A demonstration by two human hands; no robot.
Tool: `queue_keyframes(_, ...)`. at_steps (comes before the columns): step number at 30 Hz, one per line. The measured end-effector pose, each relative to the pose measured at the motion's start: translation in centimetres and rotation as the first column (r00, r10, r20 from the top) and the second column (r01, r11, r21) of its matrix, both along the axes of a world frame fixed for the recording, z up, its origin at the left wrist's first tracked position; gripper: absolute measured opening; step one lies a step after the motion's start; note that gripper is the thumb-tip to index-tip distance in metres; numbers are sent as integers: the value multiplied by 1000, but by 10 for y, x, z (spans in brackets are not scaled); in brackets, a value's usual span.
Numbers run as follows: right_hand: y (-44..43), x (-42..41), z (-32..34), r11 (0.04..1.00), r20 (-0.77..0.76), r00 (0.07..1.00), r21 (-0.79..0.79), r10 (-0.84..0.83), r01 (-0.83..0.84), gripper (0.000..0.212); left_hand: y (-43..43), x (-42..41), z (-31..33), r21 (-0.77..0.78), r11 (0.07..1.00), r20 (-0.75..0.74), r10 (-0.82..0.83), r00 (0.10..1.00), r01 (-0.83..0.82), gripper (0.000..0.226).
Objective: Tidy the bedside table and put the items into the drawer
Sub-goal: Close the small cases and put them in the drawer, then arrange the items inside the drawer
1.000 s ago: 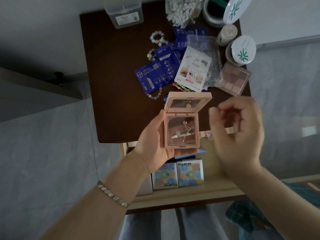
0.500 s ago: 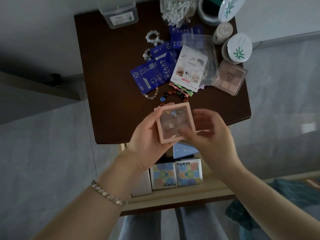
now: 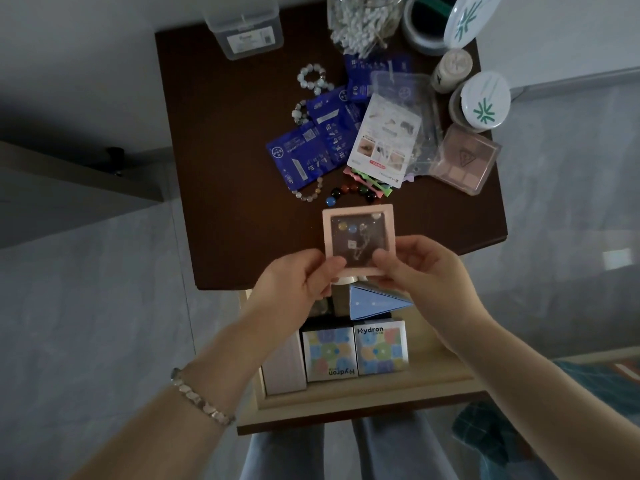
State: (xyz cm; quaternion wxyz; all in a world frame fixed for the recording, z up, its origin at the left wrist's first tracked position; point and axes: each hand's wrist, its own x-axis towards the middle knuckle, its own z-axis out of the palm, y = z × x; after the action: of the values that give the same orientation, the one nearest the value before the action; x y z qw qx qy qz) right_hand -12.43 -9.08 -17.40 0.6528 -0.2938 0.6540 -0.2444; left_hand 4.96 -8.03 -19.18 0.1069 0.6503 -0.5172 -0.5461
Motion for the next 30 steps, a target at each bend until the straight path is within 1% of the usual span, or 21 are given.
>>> queue_keyframes(1, 1, 0, -2, 998, -41, 997, 8, 63, -62, 16, 5, 2, -3, 15, 999, 59, -35, 998, 34, 35)
queue_keyframes(2, 3, 0, -6, 987, -117, 980, 28, 163, -161, 17, 11, 4, -6, 50, 995, 133, -94, 987, 88, 37)
queue_keyframes(3, 6, 2, -12, 956, -205, 934, 79, 292, -281, 17, 19, 8, -13, 110, 984, 199, -159, 967, 139, 38)
queue_keyframes(4, 10, 3, -19, 907, -268, 867, 154, 420, -392, 16, 26, 11, -20, 188, 970, 232, -196, 953, 154, 37)
queue_keyframes(5, 16, 6, -28, 853, -290, 803, 233, 520, -468, 14, 34, 16, -27, 270, 956, 231, -183, 956, 117, 35)
queue_keyframes(6, 22, 8, -39, 806, -290, 756, 295, 587, -513, 11, 41, 20, -34, 348, 937, 204, -107, 973, 30, 32)
queue_keyframes(7, 29, 11, -50, 775, -284, 727, 340, 625, -533, 12, 45, 24, -40, 410, 908, 177, 13, 984, -86, 29)
queue_keyframes(8, 37, 16, -63, 758, -285, 711, 372, 643, -536, 18, 50, 29, -46, 453, 869, 164, 138, 977, -199, 25)
queue_keyframes(10, 50, 26, -88, 769, -324, 711, 416, 624, -486, 24, 57, 36, -53, 502, 776, 182, 335, 924, -380, 17)
queue_keyframes(11, 55, 32, -99, 783, -352, 714, 426, 605, -454, 23, 60, 40, -56, 510, 740, 203, 393, 897, -439, 14)
queue_keyframes(12, 59, 38, -110, 800, -379, 721, 432, 580, -417, 19, 63, 43, -59, 513, 722, 218, 414, 884, -465, 14)
queue_keyframes(13, 64, 43, -118, 815, -401, 730, 438, 554, -379, 15, 67, 44, -58, 521, 709, 225, 423, 878, -475, 13)
queue_keyframes(15, 69, 56, -132, 841, -427, 755, 451, 497, -299, 21, 70, 49, -59, 521, 708, 214, 433, 876, -477, 13)
queue_keyframes(17, 73, 67, -141, 853, -469, 742, 450, 479, -266, 26, 70, 50, -59, 520, 711, 199, 437, 877, -473, 13)
queue_keyframes(19, 80, 80, -147, 836, -489, 699, 455, 523, -307, 31, 69, 52, -60, 515, 727, 185, 423, 887, -454, 13)
queue_keyframes(21, 88, 92, -151, 783, -472, 639, 492, 607, -381, 38, 67, 53, -61, 506, 745, 169, 409, 897, -435, 13)
queue_keyframes(25, 93, 96, -157, 716, -464, 554, 543, 691, -438, 46, 60, 56, -57, 492, 750, 126, 440, 889, -441, 18)
queue_keyframes(26, 92, 93, -158, 704, -450, 551, 547, 703, -452, 49, 58, 56, -56, 487, 755, 121, 439, 890, -438, 19)
queue_keyframes(28, 90, 90, -159, 675, -392, 564, 557, 727, -484, 64, 55, 56, -53, 468, 767, 111, 441, 891, -438, 19)
queue_keyframes(29, 89, 88, -159, 673, -353, 595, 557, 722, -487, 72, 53, 56, -51, 457, 774, 106, 442, 891, -438, 19)
queue_keyframes(30, 89, 87, -161, 684, -318, 636, 548, 703, -482, 74, 51, 56, -50, 444, 780, 102, 445, 890, -441, 20)
